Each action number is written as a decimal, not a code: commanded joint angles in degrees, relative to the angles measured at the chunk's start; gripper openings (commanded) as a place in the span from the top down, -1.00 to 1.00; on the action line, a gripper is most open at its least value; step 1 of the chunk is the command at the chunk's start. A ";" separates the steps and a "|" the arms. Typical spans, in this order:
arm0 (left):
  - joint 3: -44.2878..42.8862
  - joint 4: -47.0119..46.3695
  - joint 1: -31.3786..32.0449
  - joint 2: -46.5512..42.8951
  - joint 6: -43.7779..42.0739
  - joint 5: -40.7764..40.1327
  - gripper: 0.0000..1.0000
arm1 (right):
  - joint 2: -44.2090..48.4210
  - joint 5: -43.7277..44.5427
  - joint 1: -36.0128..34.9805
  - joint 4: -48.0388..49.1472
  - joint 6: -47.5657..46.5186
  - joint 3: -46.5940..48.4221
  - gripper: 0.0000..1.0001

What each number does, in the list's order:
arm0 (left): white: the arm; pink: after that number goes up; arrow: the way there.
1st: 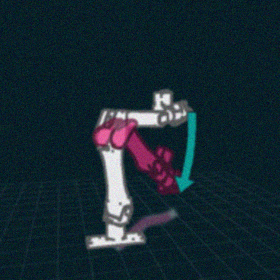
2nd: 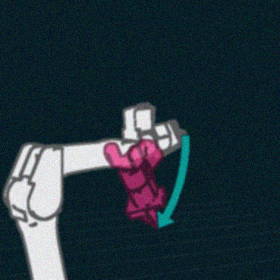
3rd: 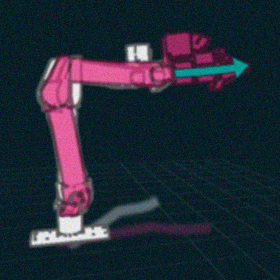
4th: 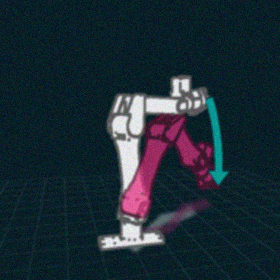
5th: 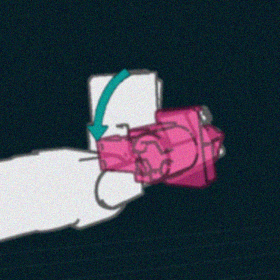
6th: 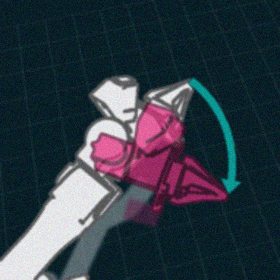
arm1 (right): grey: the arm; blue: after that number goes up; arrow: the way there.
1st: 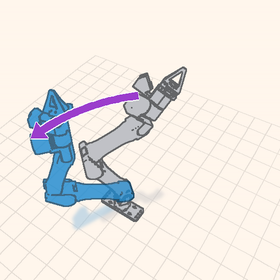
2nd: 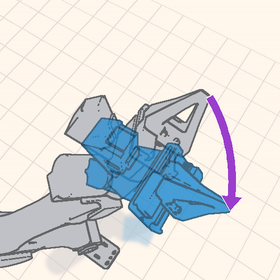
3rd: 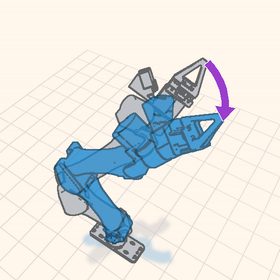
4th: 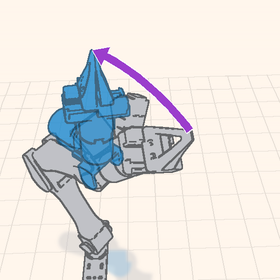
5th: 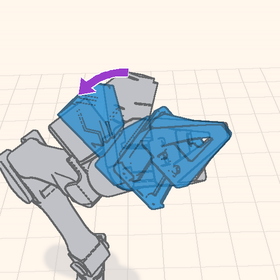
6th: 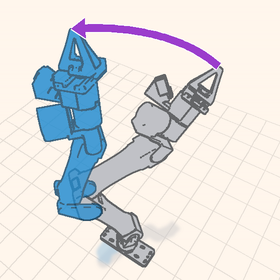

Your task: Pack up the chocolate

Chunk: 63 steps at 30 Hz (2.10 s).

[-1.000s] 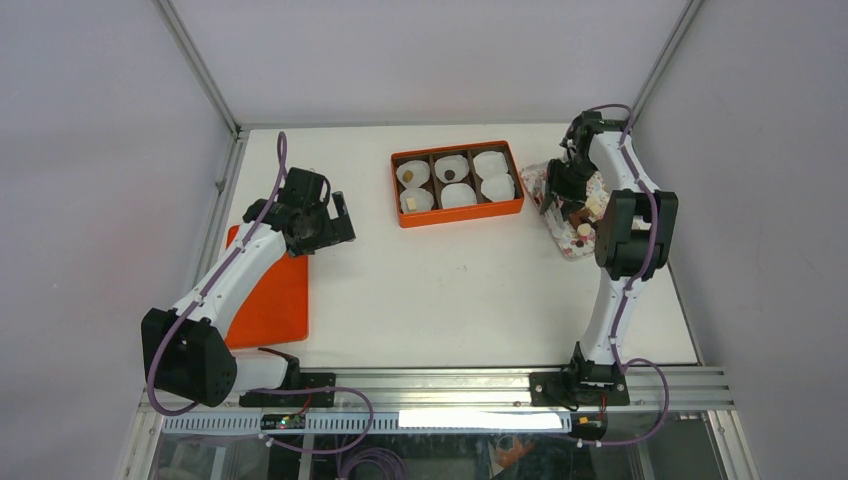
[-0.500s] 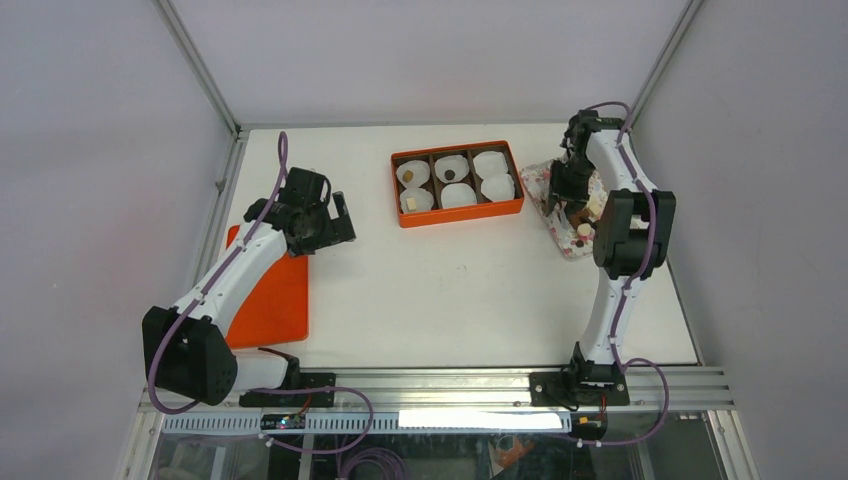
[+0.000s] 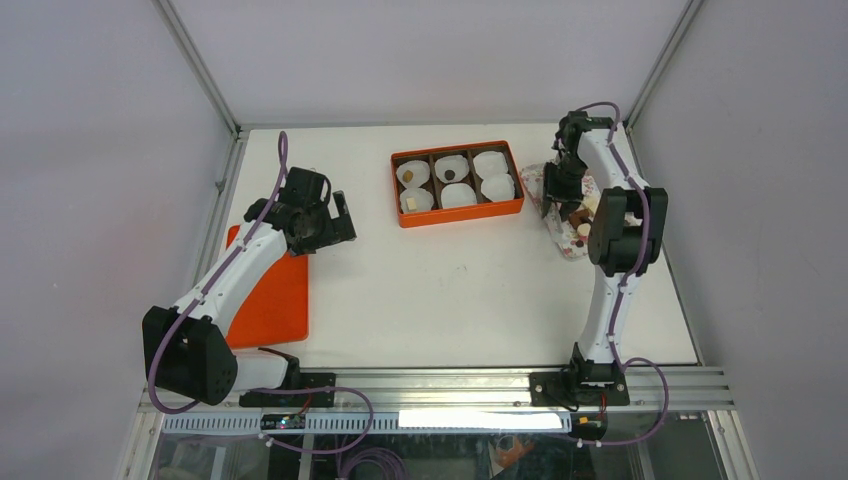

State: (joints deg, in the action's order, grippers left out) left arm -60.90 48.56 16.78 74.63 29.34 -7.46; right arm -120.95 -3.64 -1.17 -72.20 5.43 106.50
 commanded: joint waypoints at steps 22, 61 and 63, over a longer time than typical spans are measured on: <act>0.16 -1.63 -0.43 -3.70 1.68 0.77 -0.98 | 6.99 4.68 -1.17 1.17 0.74 2.69 1.00; -0.17 -0.65 -0.43 -6.13 0.18 -0.41 -0.98 | 4.31 -4.01 -24.67 2.93 5.03 4.57 0.75; -0.05 -0.65 -0.43 -6.13 0.32 -0.28 -0.98 | 3.87 -3.99 -24.69 2.88 5.10 4.62 0.68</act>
State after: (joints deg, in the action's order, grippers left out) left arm -60.47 48.62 16.78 70.19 30.41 -7.42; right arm -116.99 -8.19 -25.96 -70.13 10.00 108.25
